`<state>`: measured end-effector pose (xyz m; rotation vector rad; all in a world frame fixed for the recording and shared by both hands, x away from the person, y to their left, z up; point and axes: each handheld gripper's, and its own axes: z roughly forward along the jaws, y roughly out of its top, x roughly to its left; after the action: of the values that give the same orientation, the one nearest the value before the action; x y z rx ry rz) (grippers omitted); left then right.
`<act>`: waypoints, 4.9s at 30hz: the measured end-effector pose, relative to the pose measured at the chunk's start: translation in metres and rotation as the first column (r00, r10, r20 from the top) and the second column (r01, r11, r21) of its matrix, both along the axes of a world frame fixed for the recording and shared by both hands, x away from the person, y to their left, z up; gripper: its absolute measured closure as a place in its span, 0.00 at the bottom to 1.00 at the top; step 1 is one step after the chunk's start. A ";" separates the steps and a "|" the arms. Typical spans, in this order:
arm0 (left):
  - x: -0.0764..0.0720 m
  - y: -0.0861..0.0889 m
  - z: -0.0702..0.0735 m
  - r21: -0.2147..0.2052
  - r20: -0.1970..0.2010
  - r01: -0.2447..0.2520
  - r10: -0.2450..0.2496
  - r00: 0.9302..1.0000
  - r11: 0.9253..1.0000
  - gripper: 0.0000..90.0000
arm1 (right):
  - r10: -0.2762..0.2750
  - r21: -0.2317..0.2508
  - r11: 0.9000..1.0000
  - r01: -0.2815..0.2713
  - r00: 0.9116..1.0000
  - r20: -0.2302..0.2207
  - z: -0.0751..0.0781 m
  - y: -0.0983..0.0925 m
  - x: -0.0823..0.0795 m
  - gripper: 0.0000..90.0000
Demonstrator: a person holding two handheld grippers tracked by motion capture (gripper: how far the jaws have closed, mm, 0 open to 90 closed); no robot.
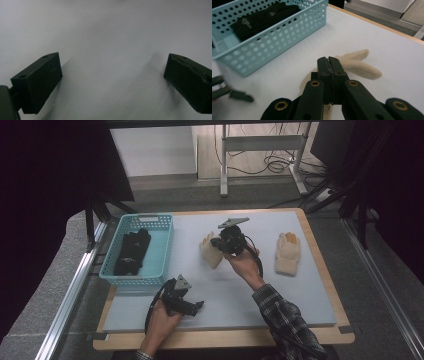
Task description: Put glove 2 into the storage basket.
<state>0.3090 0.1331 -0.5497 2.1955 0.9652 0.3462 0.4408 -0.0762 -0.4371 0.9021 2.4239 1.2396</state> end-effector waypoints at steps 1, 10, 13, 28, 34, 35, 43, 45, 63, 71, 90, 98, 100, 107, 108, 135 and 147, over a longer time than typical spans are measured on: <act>0.000 0.000 0.000 0.000 0.000 0.000 0.000 1.000 1.000 0.02 | 0.001 -0.001 1.000 -0.001 1.000 -0.001 0.000 -0.005 -0.006 0.98; 0.000 0.000 0.000 -0.001 0.000 -0.002 0.002 1.000 1.000 0.02 | -0.028 -0.024 0.999 0.027 0.999 -0.044 -0.031 -0.054 -0.046 0.93; 0.000 0.000 0.000 -0.001 0.001 -0.002 0.002 1.000 1.000 0.02 | -0.066 -0.045 0.997 0.065 0.998 -0.008 -0.041 -0.071 -0.048 0.79; 0.000 0.000 0.000 -0.003 -0.001 -0.004 0.004 1.000 1.000 0.02 | -0.113 -0.147 0.984 0.105 0.993 -0.045 -0.085 -0.099 -0.045 0.80; 0.000 0.000 0.000 -0.003 -0.001 -0.004 0.004 1.000 1.000 0.02 | -0.050 -0.106 0.993 0.043 0.997 -0.061 -0.088 -0.089 -0.059 0.80; 0.000 0.000 0.000 -0.003 -0.001 -0.004 0.004 1.000 1.000 0.02 | -0.032 -0.098 0.995 0.025 0.997 -0.065 -0.089 -0.086 -0.062 0.80; 0.000 0.000 0.000 -0.003 -0.001 -0.003 0.003 1.000 1.000 0.02 | -0.045 -0.091 0.995 0.043 0.999 -0.024 -0.080 -0.095 -0.060 0.68; 0.000 0.000 0.000 -0.003 -0.001 -0.004 0.004 1.000 1.000 0.02 | -0.102 -0.080 0.992 0.101 0.995 -0.010 -0.072 -0.115 -0.053 0.68; 0.000 0.000 0.000 -0.004 -0.001 -0.005 0.005 1.000 1.000 0.02 | -0.484 -0.064 0.873 0.484 0.875 0.008 -0.049 -0.259 -0.008 0.74; 0.000 0.000 0.000 -0.004 0.000 -0.005 0.005 1.000 1.000 0.02 | -0.498 -0.071 0.866 0.495 0.867 -0.022 -0.063 -0.261 0.003 0.64; 0.000 0.000 0.000 -0.004 -0.001 -0.005 0.005 1.000 1.000 0.02 | -0.475 -0.055 0.880 0.472 0.878 -0.059 -0.068 -0.249 0.002 0.97; 0.000 0.000 0.000 -0.004 -0.001 -0.005 0.005 1.000 1.000 0.02 | -0.411 -0.019 0.911 0.412 0.911 0.032 -0.030 -0.230 -0.017 0.98; 0.000 0.000 0.000 -0.004 -0.001 -0.005 0.005 1.000 1.000 0.02 | -0.390 -0.027 0.919 0.392 0.919 0.058 -0.021 -0.224 -0.022 0.98; 0.000 0.000 0.000 -0.003 -0.001 -0.005 0.005 1.000 1.000 0.02 | -0.288 -0.070 0.954 0.292 0.956 0.057 -0.013 -0.186 -0.040 0.97; 0.000 0.000 0.000 -0.003 -0.001 -0.005 0.005 1.000 1.000 0.02 | -0.288 -0.070 0.954 0.292 0.956 0.057 -0.013 -0.186 -0.040 0.97; 0.000 0.000 0.000 -0.003 -0.001 -0.005 0.005 1.000 1.000 0.02 | -0.126 -0.101 0.987 0.124 0.992 -0.017 -0.061 -0.136 -0.019 0.55; 0.000 0.000 0.000 -0.004 0.000 -0.005 0.005 1.000 1.000 0.02 | -0.068 -0.142 0.988 0.064 0.997 -0.021 -0.088 -0.126 -0.004 0.51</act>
<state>0.3086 0.1327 -0.5497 2.1901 0.9709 0.3466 0.4372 -0.2018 -0.5251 0.9548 2.4450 1.0250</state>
